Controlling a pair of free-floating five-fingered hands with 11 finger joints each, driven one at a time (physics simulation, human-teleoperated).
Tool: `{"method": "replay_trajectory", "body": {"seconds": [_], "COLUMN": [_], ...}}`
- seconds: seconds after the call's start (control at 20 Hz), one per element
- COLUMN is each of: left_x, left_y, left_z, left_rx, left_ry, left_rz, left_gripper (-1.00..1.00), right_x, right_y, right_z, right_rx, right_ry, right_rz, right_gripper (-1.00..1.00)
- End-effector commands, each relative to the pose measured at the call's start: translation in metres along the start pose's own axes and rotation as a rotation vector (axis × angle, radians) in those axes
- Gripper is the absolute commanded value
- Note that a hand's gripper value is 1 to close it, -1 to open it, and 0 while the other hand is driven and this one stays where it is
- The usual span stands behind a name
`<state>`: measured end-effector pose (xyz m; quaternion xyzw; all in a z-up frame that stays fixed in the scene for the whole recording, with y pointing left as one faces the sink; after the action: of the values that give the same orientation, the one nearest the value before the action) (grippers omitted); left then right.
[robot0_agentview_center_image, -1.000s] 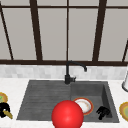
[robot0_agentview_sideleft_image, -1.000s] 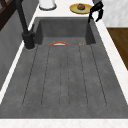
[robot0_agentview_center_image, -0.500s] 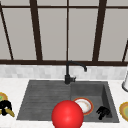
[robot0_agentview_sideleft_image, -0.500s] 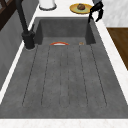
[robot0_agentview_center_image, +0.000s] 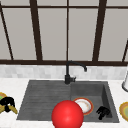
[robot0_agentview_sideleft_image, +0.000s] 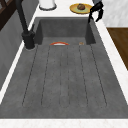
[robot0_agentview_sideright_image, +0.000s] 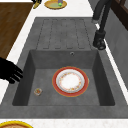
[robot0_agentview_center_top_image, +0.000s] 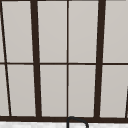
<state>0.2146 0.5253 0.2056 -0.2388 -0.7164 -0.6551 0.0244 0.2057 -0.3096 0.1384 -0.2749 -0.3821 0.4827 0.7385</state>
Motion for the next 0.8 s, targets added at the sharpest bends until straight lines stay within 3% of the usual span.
{"method": "replay_trajectory", "body": {"seconds": [0.0, 0.1, 0.15, 0.25, 0.75], "left_x": [0.007, 0.012, 0.014, 0.016, 0.025], "left_y": [0.023, 0.035, 0.039, 0.053, 0.108], "left_z": [-0.019, -0.028, -0.033, -0.039, -0.097], "left_rx": [-0.023, -0.020, -0.035, -0.024, -0.018], "left_ry": [-0.043, -0.045, -0.052, -0.070, -0.038], "left_rz": [-0.001, 0.001, 0.014, 0.011, 0.007], "left_gripper": [1.00, 1.00, 1.00, 1.00, 1.00], "right_x": [0.000, 0.000, 0.000, 0.000, 0.000], "right_y": [0.000, 0.000, 0.000, 0.000, 0.000], "right_z": [0.000, 0.000, 0.000, 0.000, 0.000], "right_rx": [0.000, 0.000, 0.000, 0.000, 0.000], "right_ry": [0.000, 0.000, 0.000, 0.000, 0.000], "right_rz": [0.000, 0.000, 0.000, 0.000, 0.000], "right_gripper": [0.00, 0.00, 0.00, 0.00, 0.00]}}
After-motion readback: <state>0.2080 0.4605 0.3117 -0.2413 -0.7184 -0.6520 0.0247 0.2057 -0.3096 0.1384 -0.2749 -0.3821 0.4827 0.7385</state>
